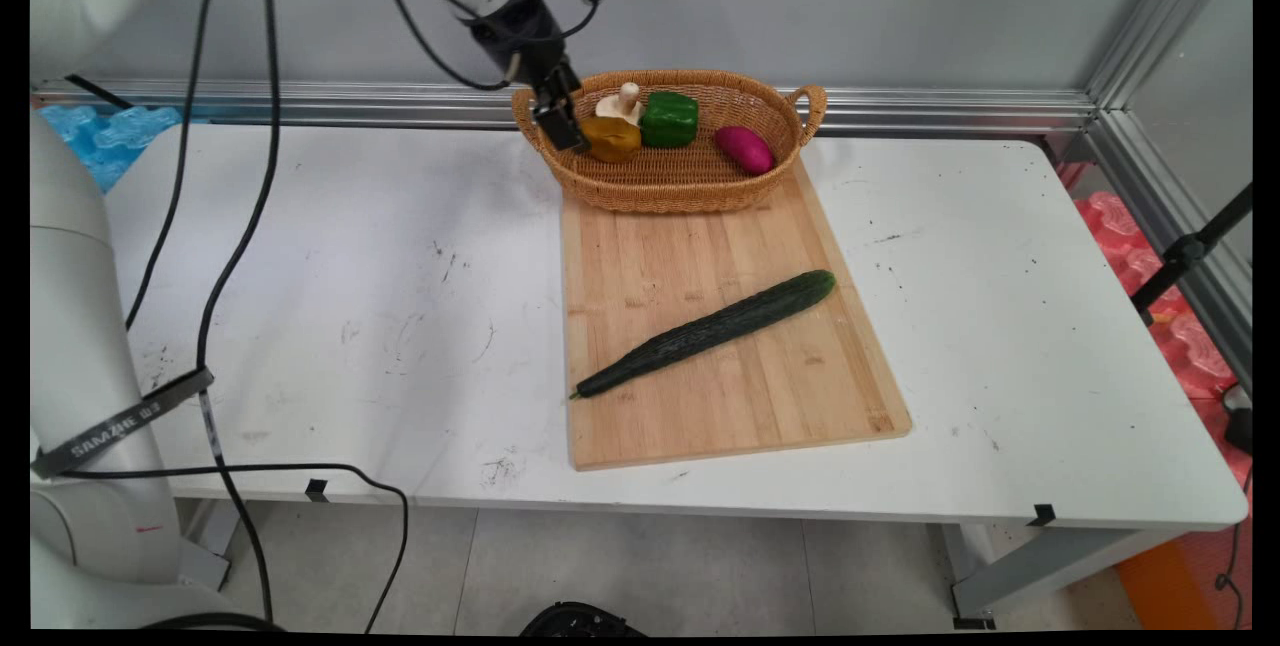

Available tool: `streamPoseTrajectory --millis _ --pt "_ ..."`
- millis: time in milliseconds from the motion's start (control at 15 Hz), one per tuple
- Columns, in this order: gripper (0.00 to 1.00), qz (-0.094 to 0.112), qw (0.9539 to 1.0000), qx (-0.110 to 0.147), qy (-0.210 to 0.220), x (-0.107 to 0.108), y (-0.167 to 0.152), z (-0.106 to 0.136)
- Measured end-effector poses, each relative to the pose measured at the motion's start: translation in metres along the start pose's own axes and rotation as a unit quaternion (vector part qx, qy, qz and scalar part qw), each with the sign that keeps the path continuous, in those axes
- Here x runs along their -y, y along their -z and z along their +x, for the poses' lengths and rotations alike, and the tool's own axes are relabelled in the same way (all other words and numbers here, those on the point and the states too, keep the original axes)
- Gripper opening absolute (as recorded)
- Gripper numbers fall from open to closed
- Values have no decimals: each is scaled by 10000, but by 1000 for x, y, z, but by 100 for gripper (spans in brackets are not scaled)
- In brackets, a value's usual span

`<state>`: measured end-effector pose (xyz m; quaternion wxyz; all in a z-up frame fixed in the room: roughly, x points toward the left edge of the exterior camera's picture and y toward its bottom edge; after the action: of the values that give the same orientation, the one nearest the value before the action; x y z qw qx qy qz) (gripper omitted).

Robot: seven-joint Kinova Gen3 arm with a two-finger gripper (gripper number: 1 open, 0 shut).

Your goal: Pick up the potato from the vegetable basket

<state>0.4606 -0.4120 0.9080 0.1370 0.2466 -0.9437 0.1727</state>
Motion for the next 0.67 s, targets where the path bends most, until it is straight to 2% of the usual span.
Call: streamPoseTrajectory --millis 400,667 --pt "100 -168 9993 -132 -321 43 -36 6" --pt "100 -280 9986 -163 -418 60 -54 0"
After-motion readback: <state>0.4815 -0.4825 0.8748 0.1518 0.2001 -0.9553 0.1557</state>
